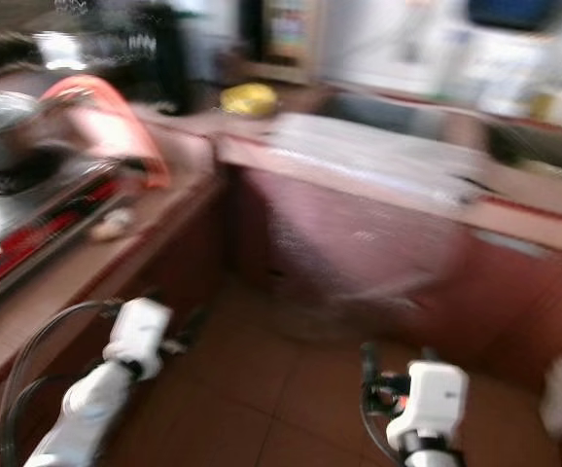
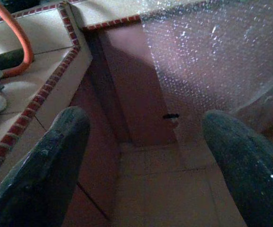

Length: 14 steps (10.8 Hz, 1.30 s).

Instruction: Kitchen organization

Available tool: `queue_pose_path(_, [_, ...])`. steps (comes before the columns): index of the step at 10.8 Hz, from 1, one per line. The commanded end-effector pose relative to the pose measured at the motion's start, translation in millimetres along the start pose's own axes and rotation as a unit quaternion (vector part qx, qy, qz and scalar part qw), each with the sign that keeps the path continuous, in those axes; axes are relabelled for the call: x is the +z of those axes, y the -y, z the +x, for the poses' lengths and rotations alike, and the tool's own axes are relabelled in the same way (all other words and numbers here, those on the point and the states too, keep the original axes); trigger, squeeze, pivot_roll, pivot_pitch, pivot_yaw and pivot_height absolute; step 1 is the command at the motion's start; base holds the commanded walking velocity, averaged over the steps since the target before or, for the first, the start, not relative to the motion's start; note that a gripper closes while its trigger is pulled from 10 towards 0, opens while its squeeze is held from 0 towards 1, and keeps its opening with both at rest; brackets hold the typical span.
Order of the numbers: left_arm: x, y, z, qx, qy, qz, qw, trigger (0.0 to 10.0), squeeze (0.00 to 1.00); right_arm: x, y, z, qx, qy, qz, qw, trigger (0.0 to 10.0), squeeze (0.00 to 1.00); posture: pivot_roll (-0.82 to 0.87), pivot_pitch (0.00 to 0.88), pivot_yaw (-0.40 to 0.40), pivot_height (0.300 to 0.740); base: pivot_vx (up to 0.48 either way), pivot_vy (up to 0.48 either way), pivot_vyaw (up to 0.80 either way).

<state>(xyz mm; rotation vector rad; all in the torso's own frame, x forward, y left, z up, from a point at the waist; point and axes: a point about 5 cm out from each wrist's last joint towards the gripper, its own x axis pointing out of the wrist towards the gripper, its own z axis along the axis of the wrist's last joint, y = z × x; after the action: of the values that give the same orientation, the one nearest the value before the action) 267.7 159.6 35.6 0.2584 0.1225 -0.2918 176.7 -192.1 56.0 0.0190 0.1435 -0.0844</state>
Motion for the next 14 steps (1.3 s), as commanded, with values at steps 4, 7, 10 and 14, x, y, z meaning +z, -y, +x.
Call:
queue_pose_path(4, [11.3, 4.6, 4.8, 0.011, 0.023, -0.022, 0.999, 10.0, 0.00, 9.0, 4.9, 1.1, 0.006, 0.013, -0.031, 0.999, 10.0, 0.00, -0.04, 0.000, -0.008, 0.740, 0.000, 0.000, -0.20])
queue_pose_path(7, [12.9, 6.1, 6.1, 0.011, 0.022, -0.026, 0.999, 10.0, 0.00, 9.0, 5.0, 1.2, 0.007, 0.012, -0.032, 0.999, 10.0, 0.00, -0.04, 0.000, -0.004, 0.740, 0.000, 0.000, -0.80])
queue_pose_path(10, [13.1, 5.9, 3.9, 0.005, 0.022, -0.032, 0.999, 10.0, 0.00, 8.8, 1.0, -0.9, 0.014, 0.011, -0.030, 0.999, 10.0, 0.00, -0.04, 0.000, 0.000, 0.740, 0.000, 0.000, -0.80])
queue_pose_path(14, [12.2, 4.9, 4.0, -0.002, 0.012, -0.043, 0.999, 10.0, 0.00, 10.5, 0.1, -1.4, 0.020, 0.016, -0.028, 0.999, 10.0, 0.00, -0.04, 0.000, -0.002, 0.740, 0.000, 0.000, -0.40])
